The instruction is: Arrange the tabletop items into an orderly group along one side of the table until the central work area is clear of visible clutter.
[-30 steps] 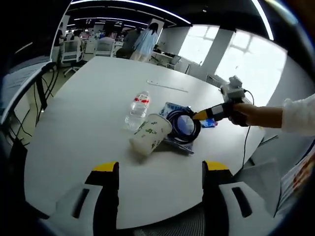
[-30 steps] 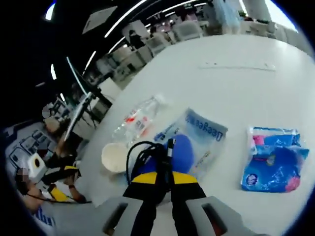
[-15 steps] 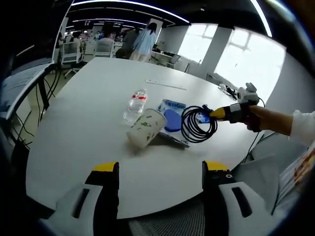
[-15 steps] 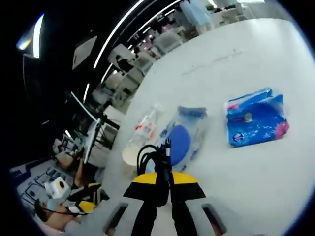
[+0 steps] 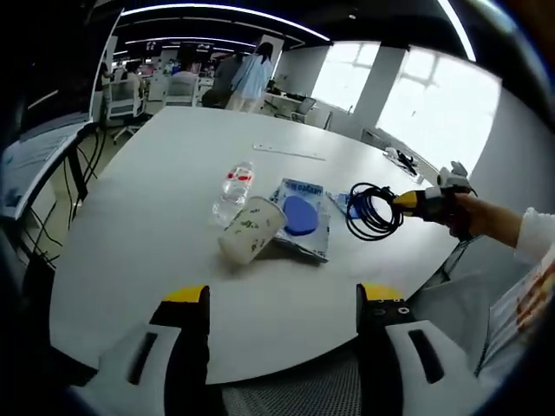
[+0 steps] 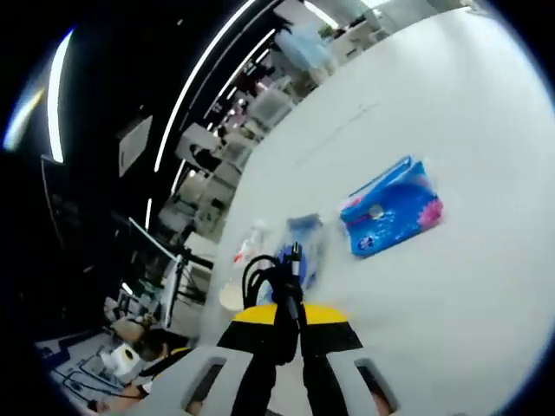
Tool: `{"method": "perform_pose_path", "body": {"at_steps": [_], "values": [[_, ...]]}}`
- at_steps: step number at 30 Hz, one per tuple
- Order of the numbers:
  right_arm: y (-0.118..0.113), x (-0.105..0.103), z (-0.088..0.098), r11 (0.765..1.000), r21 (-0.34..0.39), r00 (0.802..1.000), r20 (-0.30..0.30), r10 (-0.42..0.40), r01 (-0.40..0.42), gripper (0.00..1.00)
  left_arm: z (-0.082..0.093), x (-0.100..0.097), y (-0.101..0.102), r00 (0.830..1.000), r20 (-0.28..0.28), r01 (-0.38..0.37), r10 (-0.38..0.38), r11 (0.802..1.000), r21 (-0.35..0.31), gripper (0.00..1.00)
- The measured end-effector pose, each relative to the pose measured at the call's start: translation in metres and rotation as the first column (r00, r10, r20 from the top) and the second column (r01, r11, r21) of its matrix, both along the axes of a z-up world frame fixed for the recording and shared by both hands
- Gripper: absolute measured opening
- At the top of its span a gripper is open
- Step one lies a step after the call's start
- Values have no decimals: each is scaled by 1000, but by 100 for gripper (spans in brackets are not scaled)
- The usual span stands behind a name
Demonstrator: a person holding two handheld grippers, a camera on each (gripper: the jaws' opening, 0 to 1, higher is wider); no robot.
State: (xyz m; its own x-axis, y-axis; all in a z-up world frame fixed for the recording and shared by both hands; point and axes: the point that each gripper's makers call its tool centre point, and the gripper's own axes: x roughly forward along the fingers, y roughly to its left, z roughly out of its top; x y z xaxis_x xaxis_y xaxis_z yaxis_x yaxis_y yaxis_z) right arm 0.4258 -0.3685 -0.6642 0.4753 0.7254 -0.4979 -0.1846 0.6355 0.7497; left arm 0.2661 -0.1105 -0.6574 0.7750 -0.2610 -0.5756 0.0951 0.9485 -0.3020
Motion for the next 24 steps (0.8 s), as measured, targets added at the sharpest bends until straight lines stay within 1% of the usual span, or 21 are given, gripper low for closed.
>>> {"method": "perform_pose_path", "body": {"at_steps": [5, 9, 11, 14, 18, 21, 24], "values": [[-28, 3, -6, 999, -10, 999, -19, -47, 47, 5, 0, -1, -4, 1000, -6, 7, -7, 1000, 6, 69], [-42, 5, -9, 997, -3, 996, -31, -83, 83, 5, 0, 0, -8, 1000, -7, 8, -8, 1000, 6, 69], [-47, 6, -9, 994, 18, 994, -40, -106, 107, 5, 0, 0, -11, 1000, -7, 10, -10, 1000, 5, 69], [-53, 5, -15, 991, 42, 991, -63, -121, 124, 5, -1, 0, -14, 1000, -12, 12, -12, 1000, 2, 69], [-59, 7, -24, 992, 27, 990, -73, -122, 124, 5, -2, -1, -17, 1000, -16, 11, -11, 1000, 0, 69], [-60, 11, -30, 990, 33, 988, -82, -132, 135, 5, -1, -1, -17, 1000, -13, 4, -4, 1000, -3, 69], [-59, 15, -39, 990, 32, 986, -92, -137, 141, 5, -4, -4, -17, 1000, -25, 2, -2, 1000, -5, 68]]}}
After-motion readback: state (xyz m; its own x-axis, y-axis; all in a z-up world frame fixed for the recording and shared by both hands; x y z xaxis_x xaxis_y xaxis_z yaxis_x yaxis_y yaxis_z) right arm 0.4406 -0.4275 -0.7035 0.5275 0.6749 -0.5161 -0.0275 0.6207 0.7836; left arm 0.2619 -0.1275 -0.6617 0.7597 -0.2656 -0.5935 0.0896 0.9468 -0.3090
